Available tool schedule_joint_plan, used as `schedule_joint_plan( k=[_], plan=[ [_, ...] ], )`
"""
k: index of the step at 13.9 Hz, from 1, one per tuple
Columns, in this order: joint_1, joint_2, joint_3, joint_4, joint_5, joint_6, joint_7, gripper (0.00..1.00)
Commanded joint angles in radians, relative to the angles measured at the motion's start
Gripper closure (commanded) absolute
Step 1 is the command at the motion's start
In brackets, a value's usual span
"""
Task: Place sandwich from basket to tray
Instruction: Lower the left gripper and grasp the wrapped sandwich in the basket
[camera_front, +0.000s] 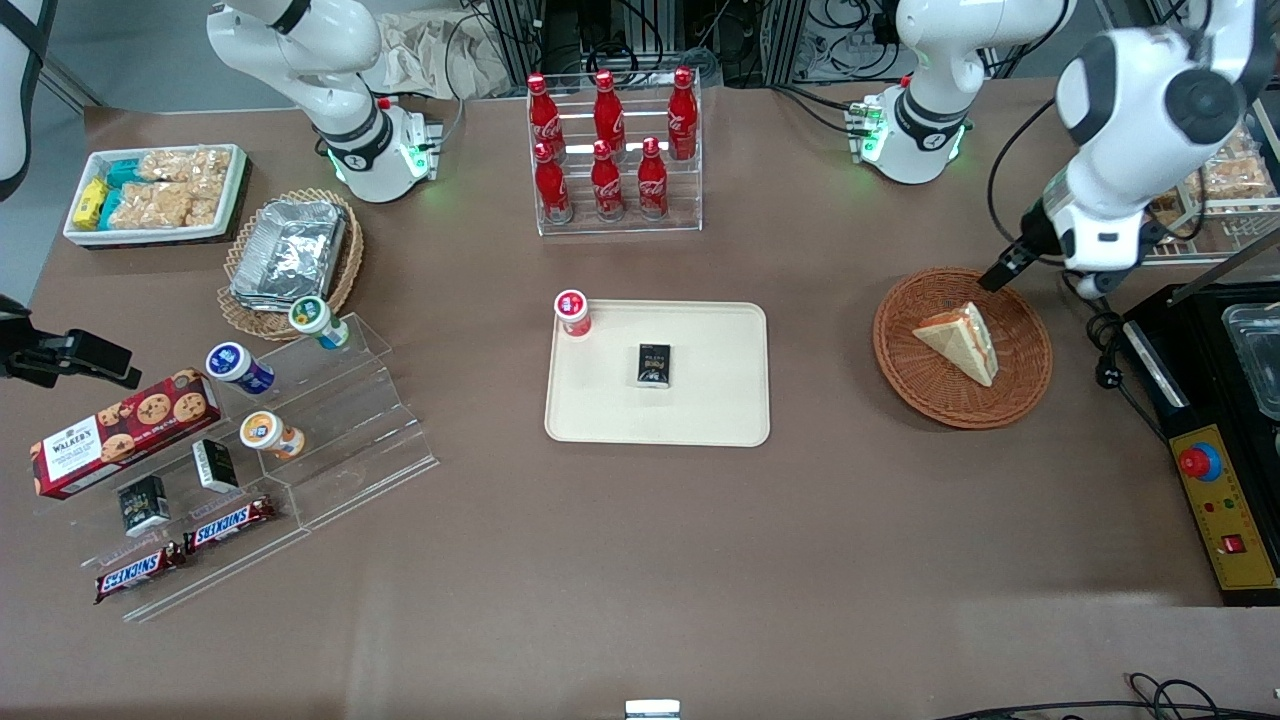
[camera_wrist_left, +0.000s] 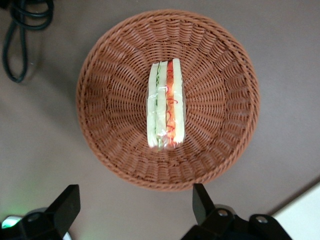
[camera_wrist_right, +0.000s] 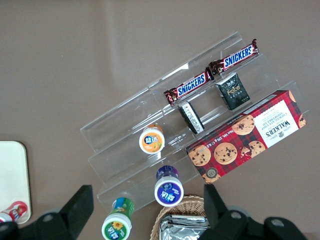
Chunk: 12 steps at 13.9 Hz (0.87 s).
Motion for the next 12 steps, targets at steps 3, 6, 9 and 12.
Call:
schedule_joint_plan(
  k=[3,6,9,12],
  plan=[
    [0.007,0.124,-0.017,-0.058,0.008,0.183,-0.058,0.00],
    [0.009,0.170,-0.017,-0.080,0.008,0.246,-0.064,0.00],
    [0.009,0.253,-0.015,-0.080,0.008,0.343,-0.069,0.00],
    [0.009,0.308,-0.015,-0.080,0.014,0.404,-0.069,0.00]
  ],
)
